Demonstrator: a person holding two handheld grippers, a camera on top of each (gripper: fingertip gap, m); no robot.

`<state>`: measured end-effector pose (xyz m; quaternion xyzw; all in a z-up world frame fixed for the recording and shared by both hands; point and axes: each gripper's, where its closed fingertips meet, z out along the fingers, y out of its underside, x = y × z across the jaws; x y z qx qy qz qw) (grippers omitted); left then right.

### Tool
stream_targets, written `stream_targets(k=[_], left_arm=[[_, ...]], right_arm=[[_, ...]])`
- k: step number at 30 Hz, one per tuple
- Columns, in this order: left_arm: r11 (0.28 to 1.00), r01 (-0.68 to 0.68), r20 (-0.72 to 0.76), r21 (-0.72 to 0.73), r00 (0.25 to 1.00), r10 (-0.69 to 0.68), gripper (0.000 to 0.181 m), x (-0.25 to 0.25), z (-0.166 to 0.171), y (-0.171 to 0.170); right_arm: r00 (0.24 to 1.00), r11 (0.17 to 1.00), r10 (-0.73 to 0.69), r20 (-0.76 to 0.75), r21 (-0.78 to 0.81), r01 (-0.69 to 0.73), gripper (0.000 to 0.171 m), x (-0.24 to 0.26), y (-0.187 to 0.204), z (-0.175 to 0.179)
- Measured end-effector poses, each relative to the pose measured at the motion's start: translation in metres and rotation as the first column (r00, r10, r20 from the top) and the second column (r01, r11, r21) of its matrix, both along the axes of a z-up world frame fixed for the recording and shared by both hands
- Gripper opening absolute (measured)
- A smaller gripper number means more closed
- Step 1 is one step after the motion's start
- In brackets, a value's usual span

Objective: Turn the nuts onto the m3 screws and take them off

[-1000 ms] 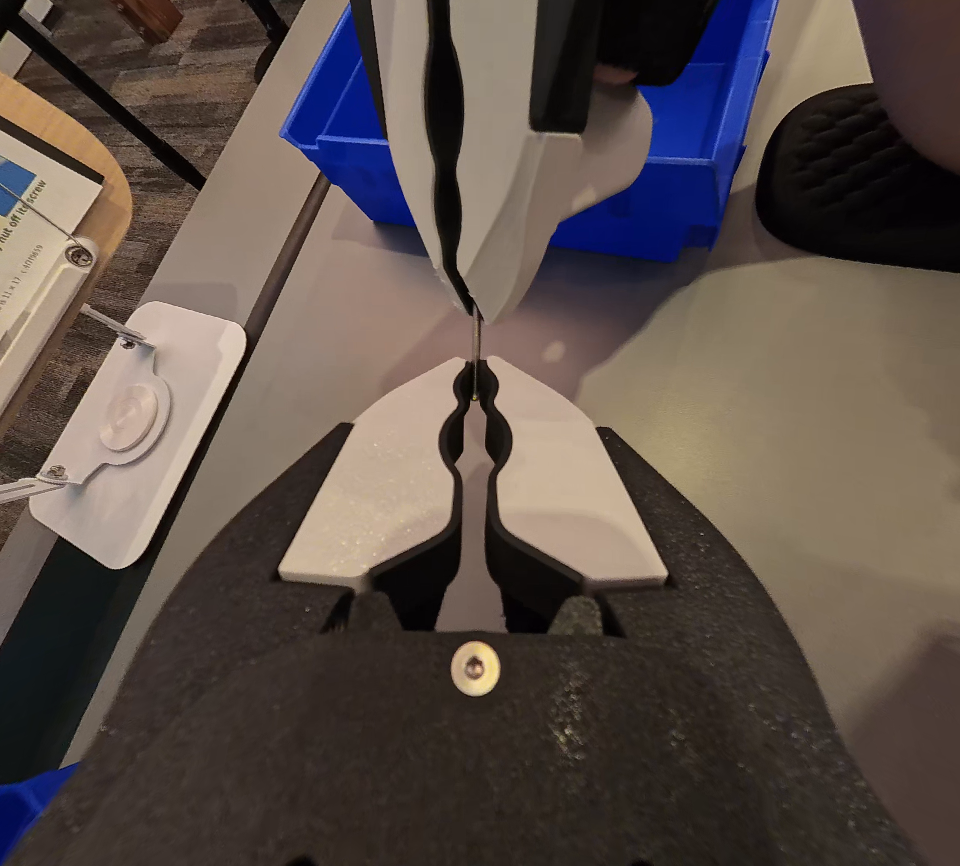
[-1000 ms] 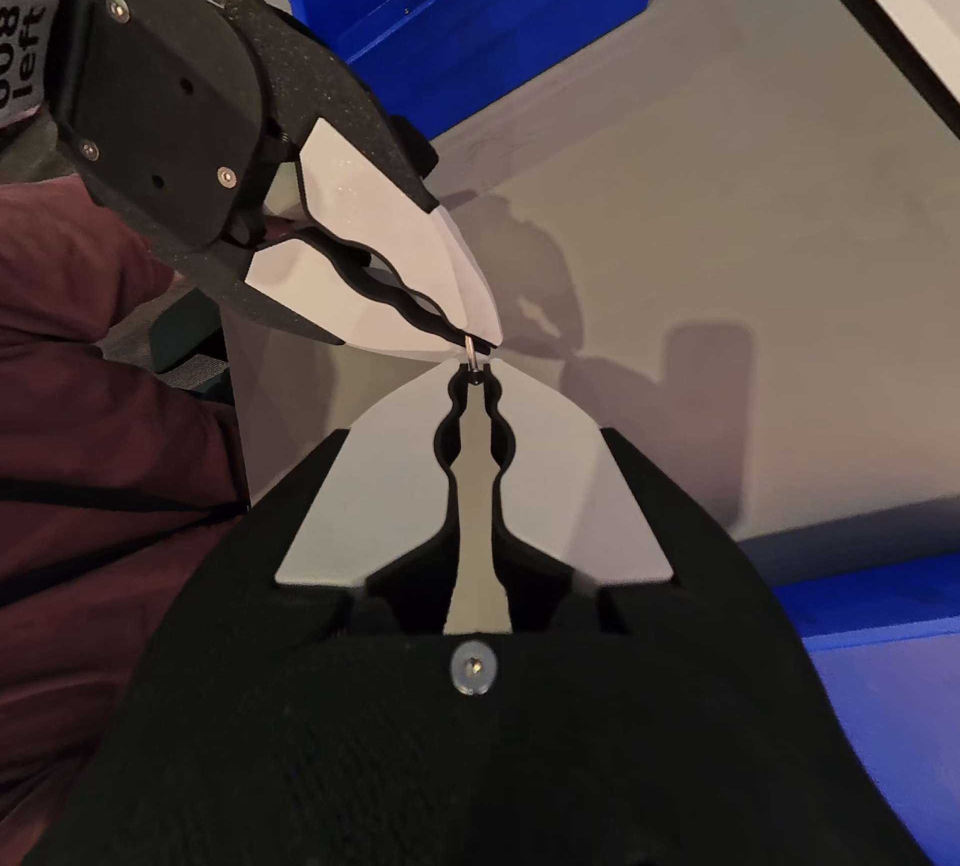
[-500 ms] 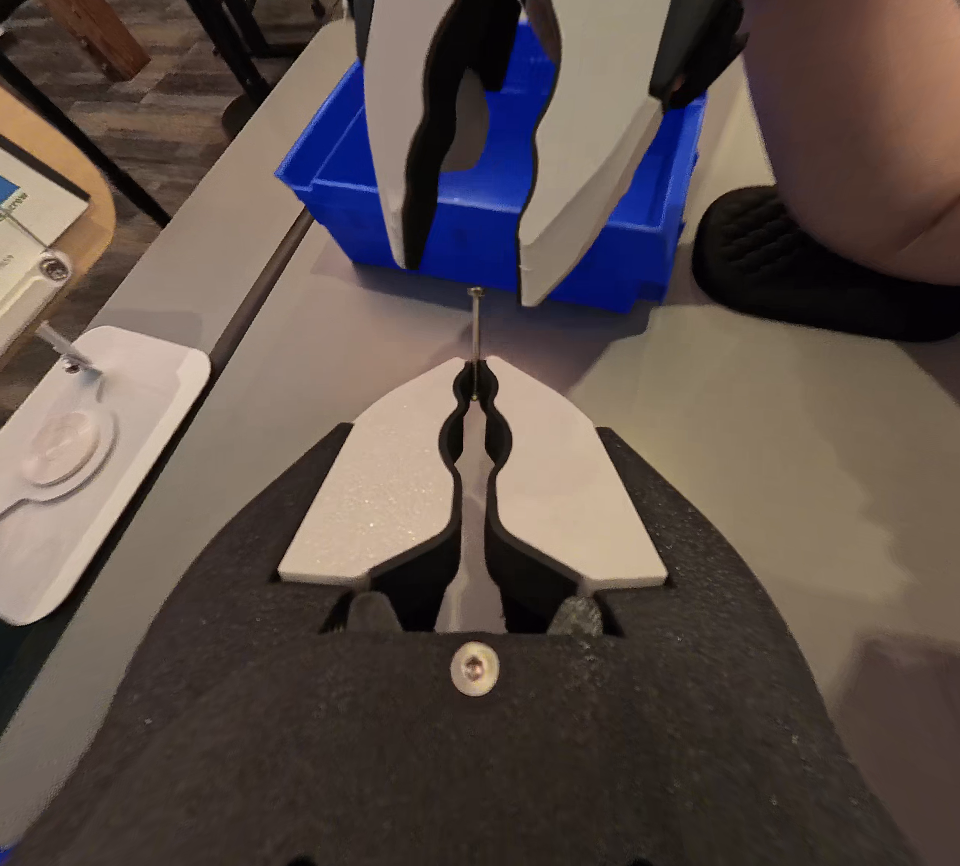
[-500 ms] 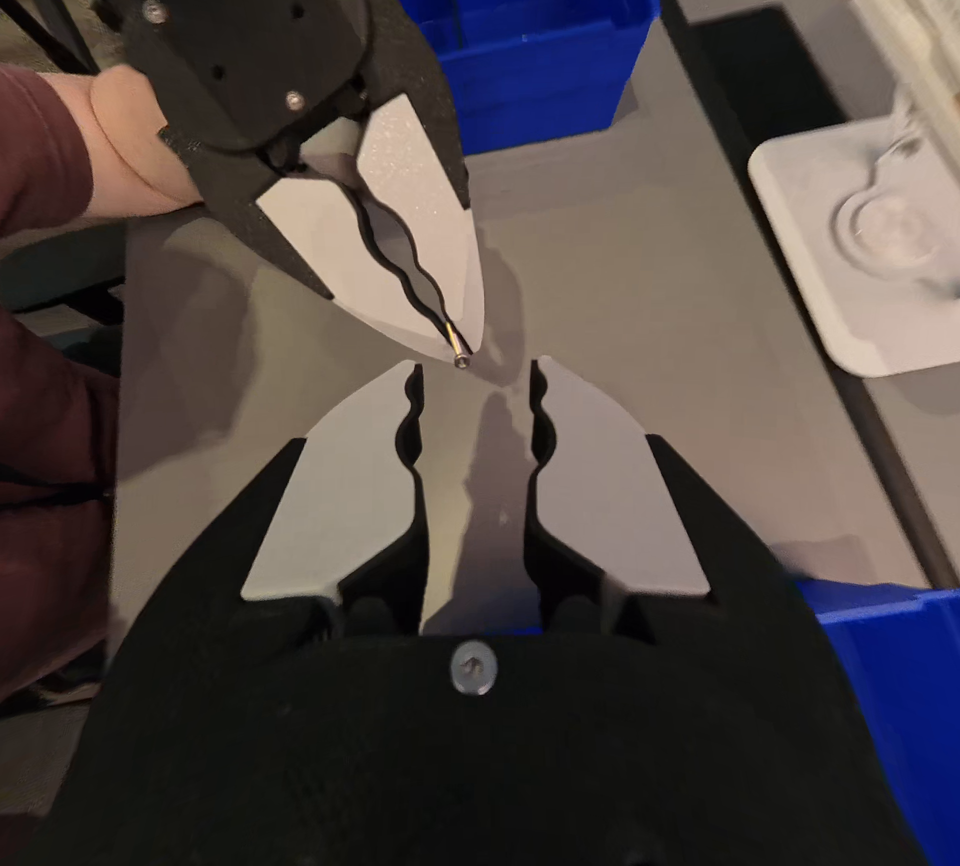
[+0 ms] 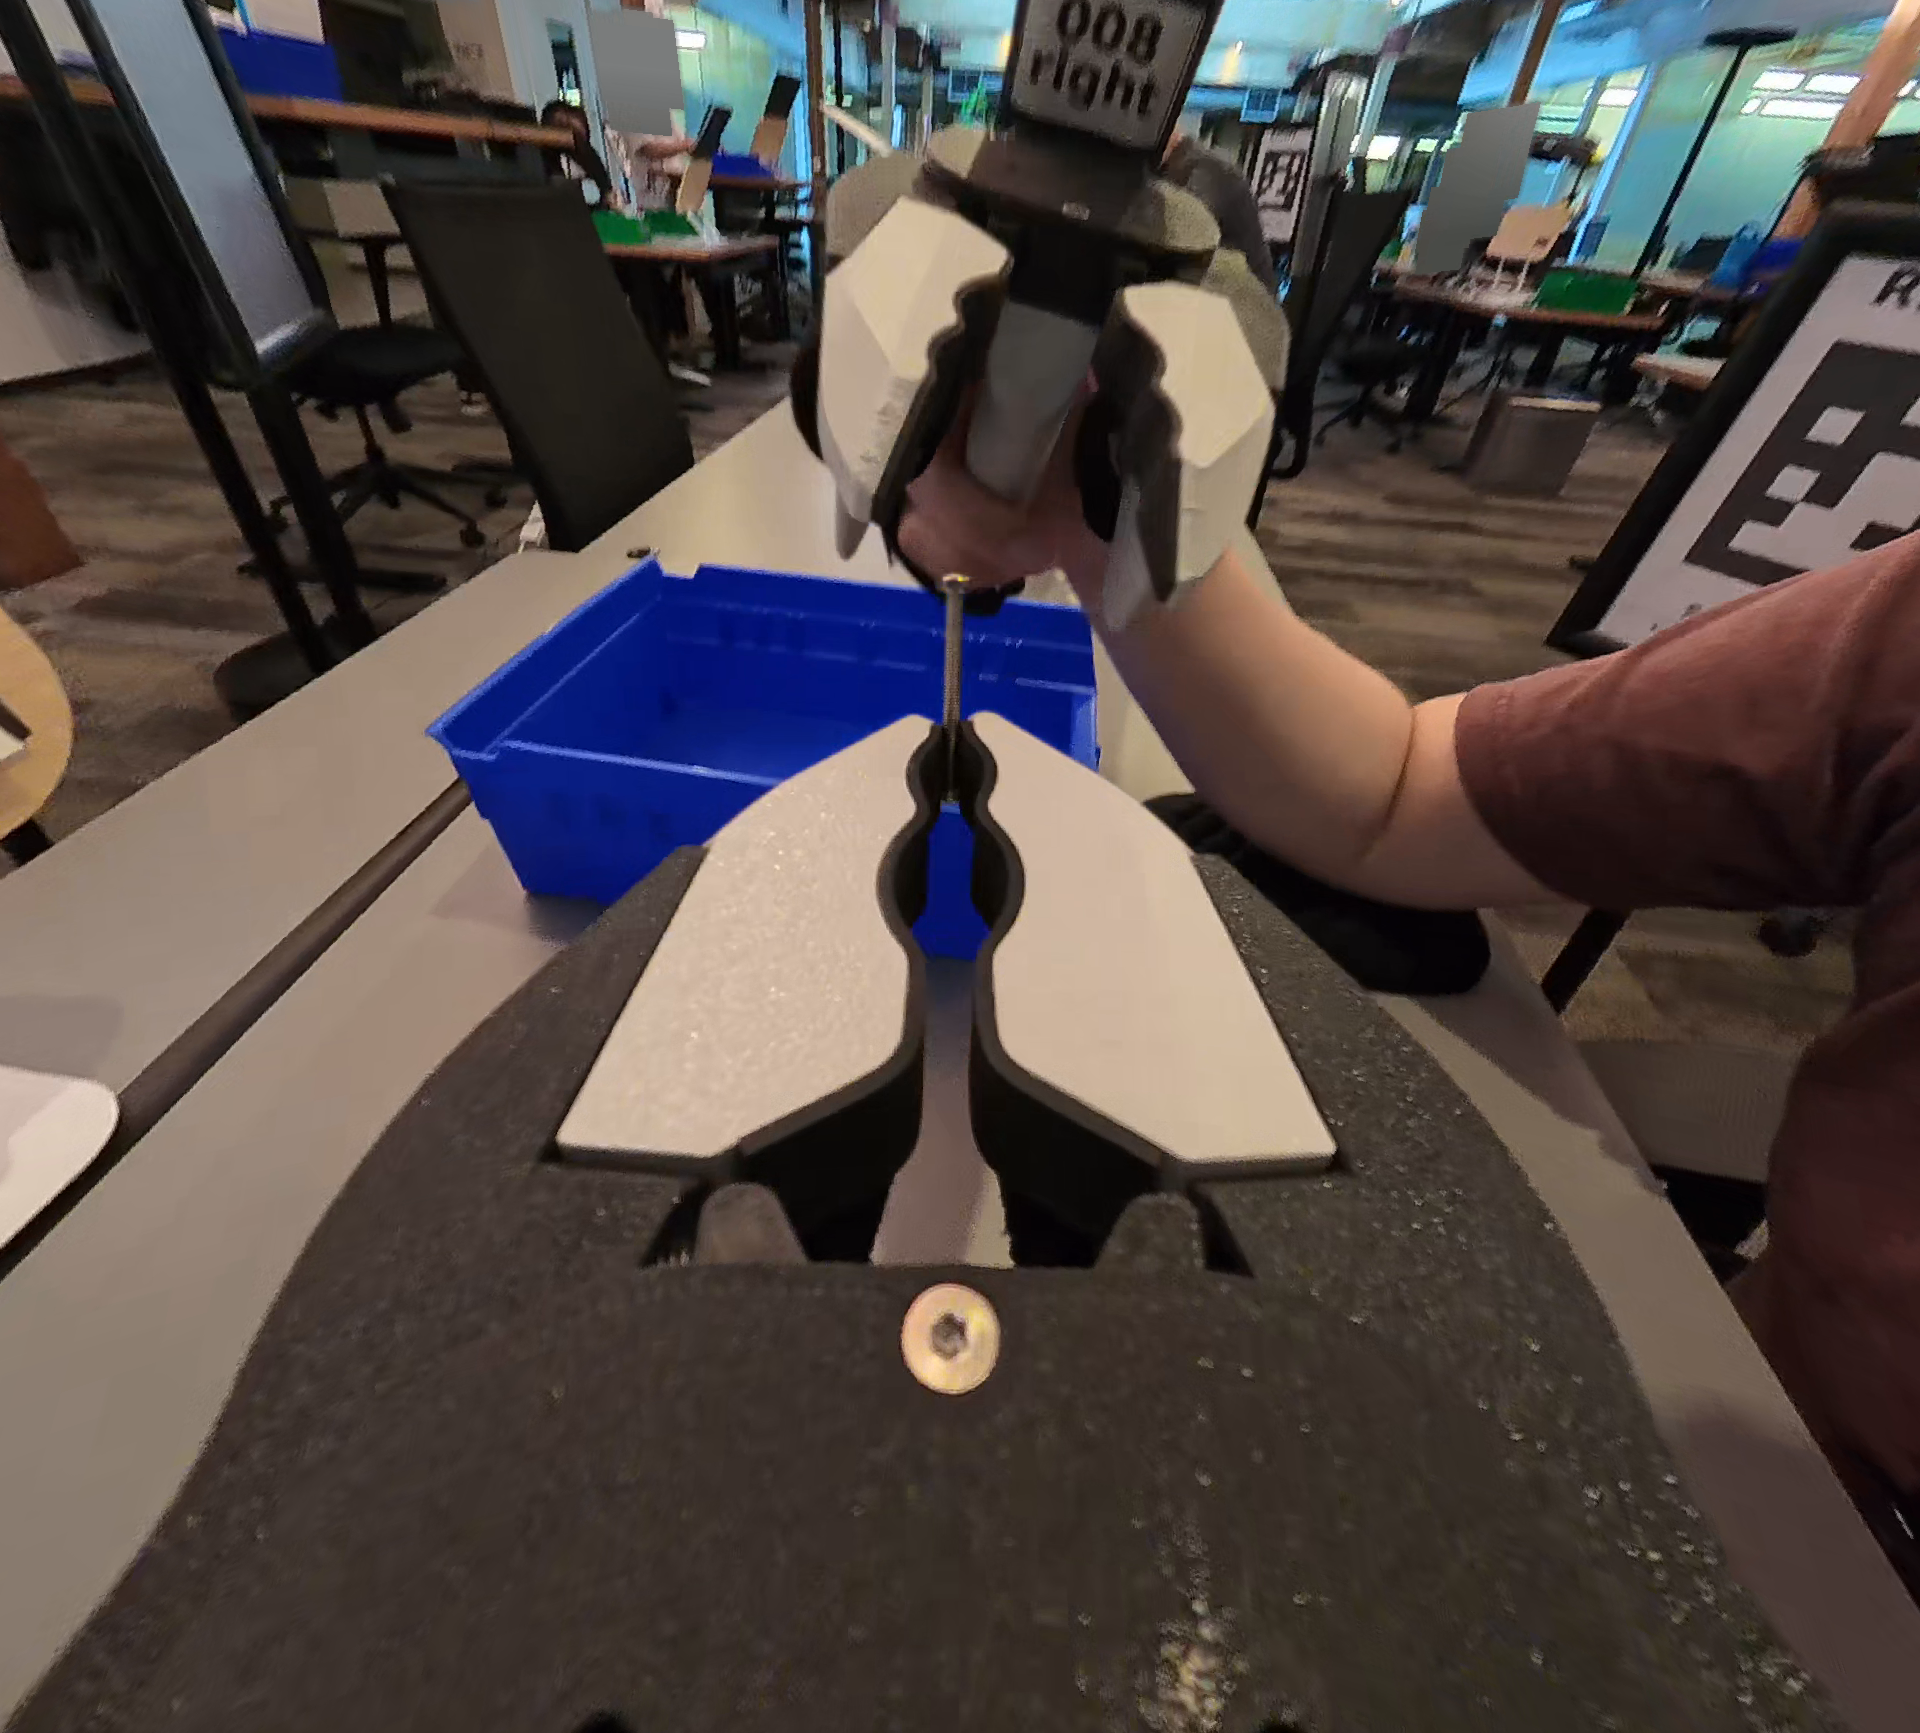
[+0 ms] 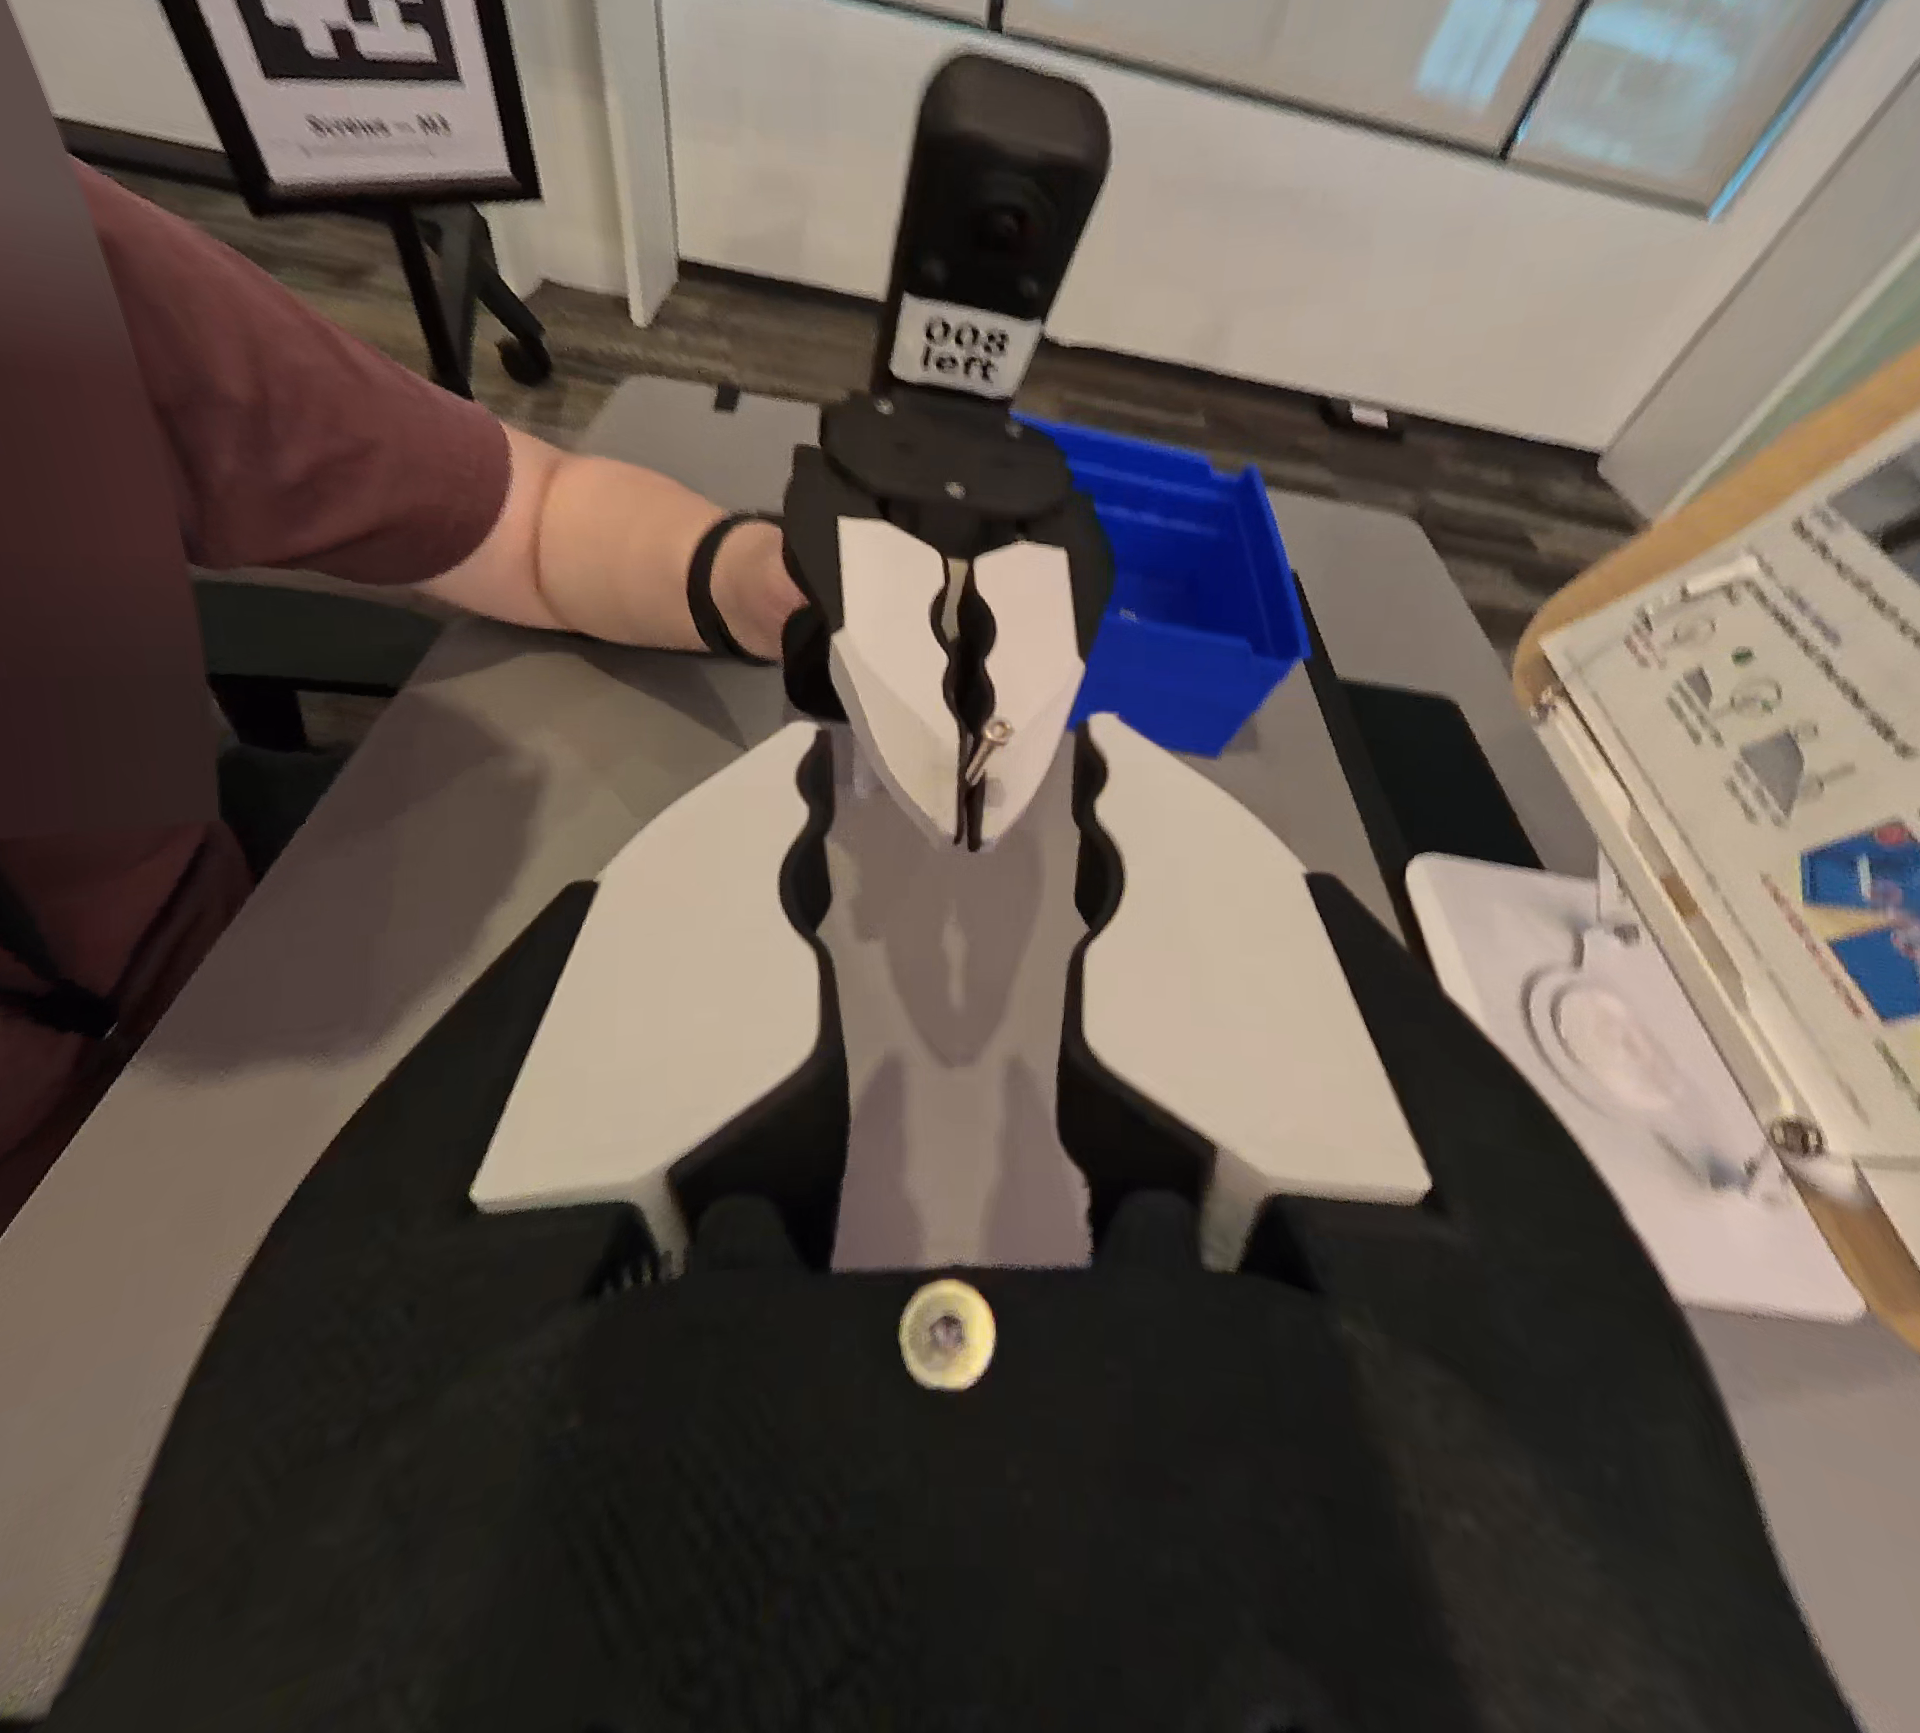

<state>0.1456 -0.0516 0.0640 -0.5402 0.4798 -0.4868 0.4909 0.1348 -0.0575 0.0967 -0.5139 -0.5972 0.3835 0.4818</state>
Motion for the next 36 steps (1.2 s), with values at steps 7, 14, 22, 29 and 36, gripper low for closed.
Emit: stream_targets(k=[7,14,22,29,36], left_arm=[[1.0,0.019,0.115,0.009,0.993,-0.02,0.002,-0.009,0.021,-0.005],[1.0,0.007,0.158,0.03,0.987,-0.012,0.002,-0.014,0.03,-0.007],[0.999,-0.027,0.163,0.027,0.986,0.023,0.002,-0.019,0.032,0.001],[0.999,-0.033,0.177,0.007,0.984,0.032,0.002,-0.023,0.033,0.006],[0.999,-0.028,0.165,0.015,0.986,0.025,0.002,-0.021,0.033,0.003]], right_arm=[[0.986,0.999,0.043,-0.16,0.012,-0.041,0.069,-0.028,-0.008,0.01],[0.967,0.997,0.082,-0.243,0.018,-0.079,0.079,-0.046,-0.022,0.016],[0.969,0.997,0.066,-0.239,0.057,-0.053,0.081,-0.046,-0.022,0.016],[0.973,0.996,0.04,-0.228,0.084,-0.022,0.082,-0.044,-0.019,0.016],[0.97,0.998,0.043,-0.241,0.063,-0.029,0.082,-0.046,-0.02,0.017]])
